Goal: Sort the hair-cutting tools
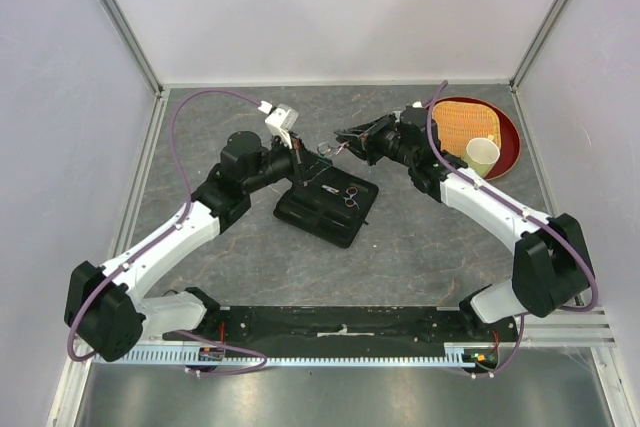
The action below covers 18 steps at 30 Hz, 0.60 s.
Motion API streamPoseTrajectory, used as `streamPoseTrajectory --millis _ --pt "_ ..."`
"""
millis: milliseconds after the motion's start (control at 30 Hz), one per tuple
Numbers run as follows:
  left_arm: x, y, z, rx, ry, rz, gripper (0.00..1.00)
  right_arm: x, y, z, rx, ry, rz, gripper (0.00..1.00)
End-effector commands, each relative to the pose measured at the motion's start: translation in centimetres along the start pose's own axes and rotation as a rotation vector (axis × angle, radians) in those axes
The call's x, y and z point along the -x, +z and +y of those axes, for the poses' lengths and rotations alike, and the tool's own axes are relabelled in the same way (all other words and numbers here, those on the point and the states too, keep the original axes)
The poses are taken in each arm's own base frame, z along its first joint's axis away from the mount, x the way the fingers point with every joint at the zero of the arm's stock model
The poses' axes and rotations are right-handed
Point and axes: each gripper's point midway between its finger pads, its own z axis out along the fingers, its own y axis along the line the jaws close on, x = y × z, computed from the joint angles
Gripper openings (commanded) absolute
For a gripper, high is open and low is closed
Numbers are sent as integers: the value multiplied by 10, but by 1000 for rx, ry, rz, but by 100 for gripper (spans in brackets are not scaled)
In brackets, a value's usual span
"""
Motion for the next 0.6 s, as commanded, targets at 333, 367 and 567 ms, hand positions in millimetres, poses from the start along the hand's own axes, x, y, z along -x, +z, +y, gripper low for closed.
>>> streamPoseTrajectory --millis 333,367,567 --pt "28 -29 97 214 -170 -6 2 58 -33 -61 -382 -552 -137 73" --pt "30 -32 101 222 -167 -16 2 60 -38 -70 -417 -594 -132 73" --pt "28 -49 133 317 -216 -11 2 35 -53 -148 -612 -705 138 72"
